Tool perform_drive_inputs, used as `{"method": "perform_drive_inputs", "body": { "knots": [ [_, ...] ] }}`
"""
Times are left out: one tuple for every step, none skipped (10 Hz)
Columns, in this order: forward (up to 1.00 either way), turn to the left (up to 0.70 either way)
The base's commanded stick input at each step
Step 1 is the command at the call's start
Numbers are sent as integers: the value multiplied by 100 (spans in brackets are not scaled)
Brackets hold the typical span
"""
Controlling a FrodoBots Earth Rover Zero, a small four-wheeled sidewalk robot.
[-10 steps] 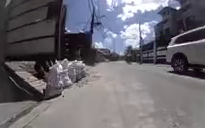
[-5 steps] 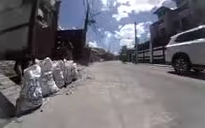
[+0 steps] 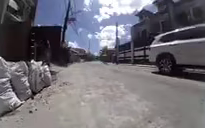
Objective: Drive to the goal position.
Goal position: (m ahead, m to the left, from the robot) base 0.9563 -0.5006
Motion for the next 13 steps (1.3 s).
{"method": "perform_drive_inputs", "body": {
  "knots": [
    [100,-29],
    [100,-24],
    [100,-20],
    [100,-15],
    [100,-10],
    [100,-6],
    [100,-1],
    [100,0],
    [100,0],
    [100,0],
    [100,5],
    [100,40],
    [100,40]
  ]
}}
